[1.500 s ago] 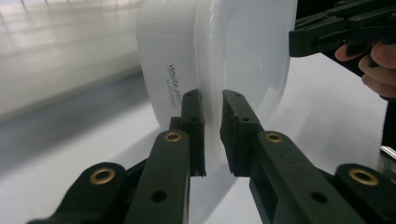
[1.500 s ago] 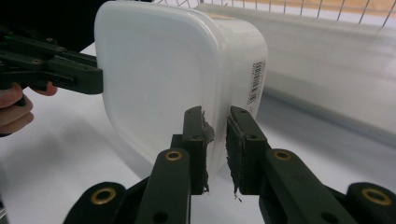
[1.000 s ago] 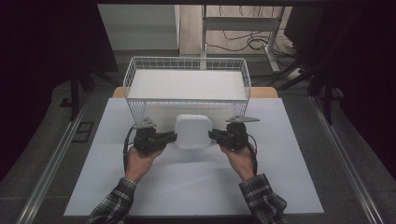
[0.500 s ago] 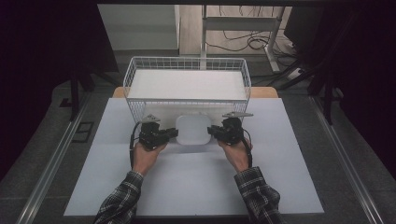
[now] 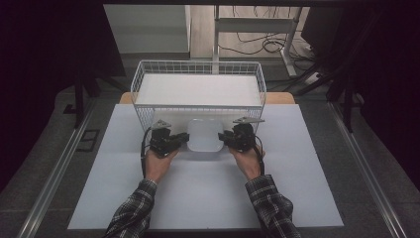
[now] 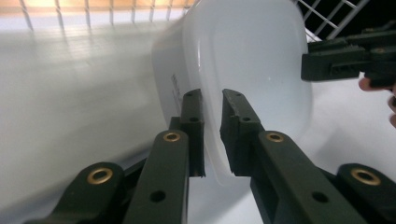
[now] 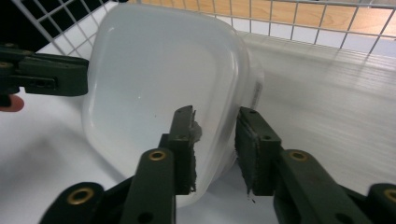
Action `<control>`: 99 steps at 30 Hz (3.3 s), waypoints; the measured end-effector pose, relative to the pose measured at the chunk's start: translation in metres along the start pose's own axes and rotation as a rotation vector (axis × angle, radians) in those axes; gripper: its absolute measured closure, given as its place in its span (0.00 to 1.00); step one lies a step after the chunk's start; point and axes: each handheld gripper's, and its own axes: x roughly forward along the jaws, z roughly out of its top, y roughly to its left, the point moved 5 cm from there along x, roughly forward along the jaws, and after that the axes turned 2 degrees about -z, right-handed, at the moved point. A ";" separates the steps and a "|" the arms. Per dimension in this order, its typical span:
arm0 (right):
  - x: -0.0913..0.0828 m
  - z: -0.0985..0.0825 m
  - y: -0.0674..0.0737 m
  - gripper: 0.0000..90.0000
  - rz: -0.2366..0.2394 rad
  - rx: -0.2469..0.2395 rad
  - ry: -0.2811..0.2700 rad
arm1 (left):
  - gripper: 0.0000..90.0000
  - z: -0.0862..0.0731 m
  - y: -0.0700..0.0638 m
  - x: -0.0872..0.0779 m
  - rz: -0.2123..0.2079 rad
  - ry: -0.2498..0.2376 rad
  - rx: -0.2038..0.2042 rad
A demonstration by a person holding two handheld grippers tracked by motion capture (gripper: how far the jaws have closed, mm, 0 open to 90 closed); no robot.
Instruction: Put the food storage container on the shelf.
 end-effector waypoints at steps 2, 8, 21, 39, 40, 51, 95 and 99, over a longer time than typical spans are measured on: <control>0.001 0.000 -0.002 0.75 0.008 0.018 -0.009 | 0.89 0.003 -0.002 0.001 0.023 0.001 0.020; 0.004 0.009 -0.005 0.76 -0.040 -0.011 -0.041 | 0.86 0.012 0.000 0.007 0.078 -0.009 0.060; -0.003 0.016 -0.006 0.99 -0.060 -0.024 -0.064 | 0.57 0.015 -0.012 -0.007 0.116 -0.047 0.118; -0.033 -0.011 0.023 0.99 0.049 -0.125 -0.064 | 0.13 -0.076 -0.035 -0.085 0.080 0.024 0.148; -0.034 -0.012 0.026 0.99 0.065 -0.126 -0.063 | 0.11 -0.080 -0.036 -0.090 0.082 0.024 0.149; -0.003 -0.024 0.044 0.99 0.103 -0.171 0.015 | 0.04 -0.124 -0.041 -0.141 0.190 0.017 0.255; 0.061 0.005 0.031 0.99 -0.020 -0.194 0.052 | 0.03 -0.123 -0.037 -0.136 0.177 0.007 0.252; 0.062 0.001 0.028 0.96 -0.027 -0.176 0.064 | 0.04 -0.123 -0.037 -0.136 0.184 0.009 0.259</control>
